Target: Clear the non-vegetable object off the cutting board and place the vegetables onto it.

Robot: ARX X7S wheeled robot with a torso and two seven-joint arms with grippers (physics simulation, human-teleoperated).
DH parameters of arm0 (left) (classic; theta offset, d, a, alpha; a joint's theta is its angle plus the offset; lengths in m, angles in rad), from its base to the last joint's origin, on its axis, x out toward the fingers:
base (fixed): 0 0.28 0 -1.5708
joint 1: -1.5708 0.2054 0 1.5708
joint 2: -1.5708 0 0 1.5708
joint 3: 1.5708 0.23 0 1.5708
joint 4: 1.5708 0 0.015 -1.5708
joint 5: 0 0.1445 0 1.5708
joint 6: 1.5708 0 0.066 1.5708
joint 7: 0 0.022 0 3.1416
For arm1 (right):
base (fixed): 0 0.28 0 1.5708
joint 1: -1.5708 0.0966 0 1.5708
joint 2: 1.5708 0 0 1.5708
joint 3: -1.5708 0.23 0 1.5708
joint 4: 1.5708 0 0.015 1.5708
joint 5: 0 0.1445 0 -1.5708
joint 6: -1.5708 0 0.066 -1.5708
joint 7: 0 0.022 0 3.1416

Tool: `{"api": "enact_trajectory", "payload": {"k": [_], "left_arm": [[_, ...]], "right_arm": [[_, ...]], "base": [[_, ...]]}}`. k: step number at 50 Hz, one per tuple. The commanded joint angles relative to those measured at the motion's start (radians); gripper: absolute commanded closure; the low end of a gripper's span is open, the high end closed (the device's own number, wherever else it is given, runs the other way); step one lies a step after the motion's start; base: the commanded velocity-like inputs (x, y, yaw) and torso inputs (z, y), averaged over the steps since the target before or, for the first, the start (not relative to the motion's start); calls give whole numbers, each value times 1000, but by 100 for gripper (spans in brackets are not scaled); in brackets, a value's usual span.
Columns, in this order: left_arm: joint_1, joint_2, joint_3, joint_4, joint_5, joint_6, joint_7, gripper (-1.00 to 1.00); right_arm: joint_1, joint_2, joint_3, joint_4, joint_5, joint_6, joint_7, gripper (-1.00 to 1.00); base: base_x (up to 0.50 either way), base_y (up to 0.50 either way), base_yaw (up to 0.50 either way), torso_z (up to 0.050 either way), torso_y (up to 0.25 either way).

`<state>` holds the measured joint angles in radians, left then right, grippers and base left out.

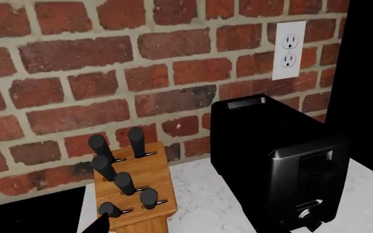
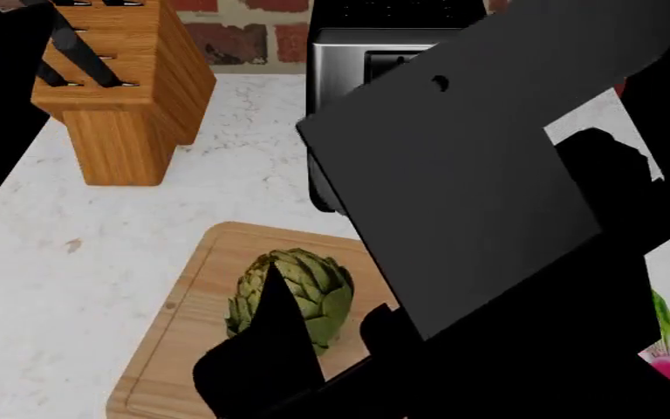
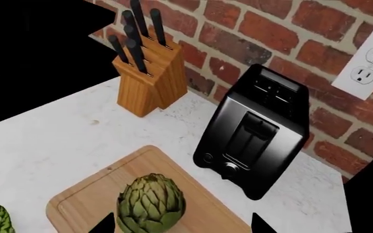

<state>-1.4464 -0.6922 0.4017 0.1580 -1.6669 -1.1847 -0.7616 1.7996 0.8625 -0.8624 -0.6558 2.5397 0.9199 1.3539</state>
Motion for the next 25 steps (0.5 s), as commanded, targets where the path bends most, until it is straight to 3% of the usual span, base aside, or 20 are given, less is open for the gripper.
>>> {"api": "enact_trajectory", "payload": {"k": [1,25], "left_arm": [[-21,-4,5,-21,18,3,14,-100],[-25,-4,13,-28,40,20,27,-100]], "right_arm": [[4,-61,-15,40,18,-8,-43,-100],[-73,-225,-36,125,-63,0,-182,-100]], "base": [[0,0,0,0,0],[0,0,0,0,0]]}}
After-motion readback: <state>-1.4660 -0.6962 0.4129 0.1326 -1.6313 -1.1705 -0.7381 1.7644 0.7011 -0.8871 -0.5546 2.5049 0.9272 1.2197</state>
